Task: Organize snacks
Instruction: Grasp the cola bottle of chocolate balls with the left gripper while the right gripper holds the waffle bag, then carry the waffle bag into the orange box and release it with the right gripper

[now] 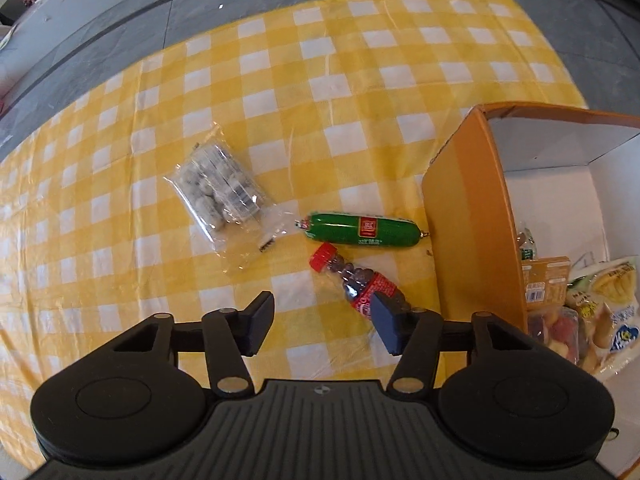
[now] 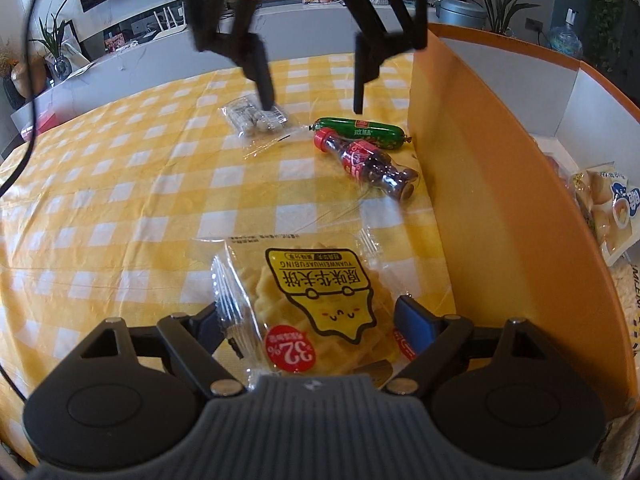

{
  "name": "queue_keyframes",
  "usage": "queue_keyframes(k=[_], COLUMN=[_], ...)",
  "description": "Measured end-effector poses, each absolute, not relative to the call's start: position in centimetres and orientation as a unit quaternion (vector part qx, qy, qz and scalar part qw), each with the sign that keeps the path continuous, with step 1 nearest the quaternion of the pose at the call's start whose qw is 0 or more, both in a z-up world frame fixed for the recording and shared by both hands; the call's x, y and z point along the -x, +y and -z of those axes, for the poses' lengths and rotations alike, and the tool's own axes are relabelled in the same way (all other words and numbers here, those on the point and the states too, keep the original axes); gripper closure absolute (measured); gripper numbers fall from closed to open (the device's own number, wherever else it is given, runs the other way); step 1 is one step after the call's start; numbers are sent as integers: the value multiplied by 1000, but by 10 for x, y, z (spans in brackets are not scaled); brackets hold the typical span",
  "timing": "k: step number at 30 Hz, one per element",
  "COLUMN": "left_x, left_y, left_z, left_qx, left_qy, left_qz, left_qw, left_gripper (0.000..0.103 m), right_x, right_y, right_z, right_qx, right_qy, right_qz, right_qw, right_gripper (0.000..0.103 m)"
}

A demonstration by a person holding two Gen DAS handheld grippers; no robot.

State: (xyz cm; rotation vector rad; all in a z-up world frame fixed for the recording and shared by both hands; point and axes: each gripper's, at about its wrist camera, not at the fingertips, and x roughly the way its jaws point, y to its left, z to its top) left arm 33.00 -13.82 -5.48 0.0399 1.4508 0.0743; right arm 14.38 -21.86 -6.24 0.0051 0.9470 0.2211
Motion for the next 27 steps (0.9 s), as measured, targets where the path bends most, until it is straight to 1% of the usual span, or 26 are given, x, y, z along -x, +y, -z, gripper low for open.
queue_keyframes(k=[3, 5, 7, 9, 10, 12, 13, 15, 17, 19, 23, 27], left_x=[-334, -336, -339, -344, -345, -347, -348, -348, -346, -342, -333, -317], left_y=[-145, -146, -143, -144, -144, -143, -142, -140, -144, -150, -144, -129], left_z=[70, 79, 83, 89, 93, 102, 108, 116, 117, 114, 99, 73], left_qx=[5, 23, 60, 57, 58, 61, 67, 79, 58, 31, 50, 52], left_qy=[685, 692, 693, 698, 698, 707, 715, 725, 722, 715, 710, 687], left_qz=[-30, -39, -53, -66, -73, -85, -90, -97, -94, -83, -54, -17], left_qw=[728, 720, 716, 711, 710, 700, 690, 677, 683, 694, 700, 725], left_gripper=[42, 51, 57, 57, 54, 54, 55, 64, 65, 66, 66, 66], right_x=[-144, -144, -143, -142, -142, -142, -142, -141, -141, -141, -141, -141], right_y=[-220, -220, -219, -218, -217, -218, -218, -218, -219, -220, -222, -221], right_z=[62, 62, 62, 62, 62, 62, 62, 61, 61, 61, 61, 62], right_qx=[-9, -11, -10, -7, -7, -9, -10, -10, -8, -9, -12, -10], right_qy=[455, 455, 454, 454, 453, 453, 453, 453, 453, 453, 453, 453], right_qz=[-109, -110, -111, -113, -113, -114, -114, -114, -114, -115, -115, -115], right_qw=[884, 884, 884, 884, 884, 884, 884, 884, 884, 884, 884, 884], right_gripper=[17, 17, 17, 17, 17, 17, 17, 17, 17, 17, 17, 18])
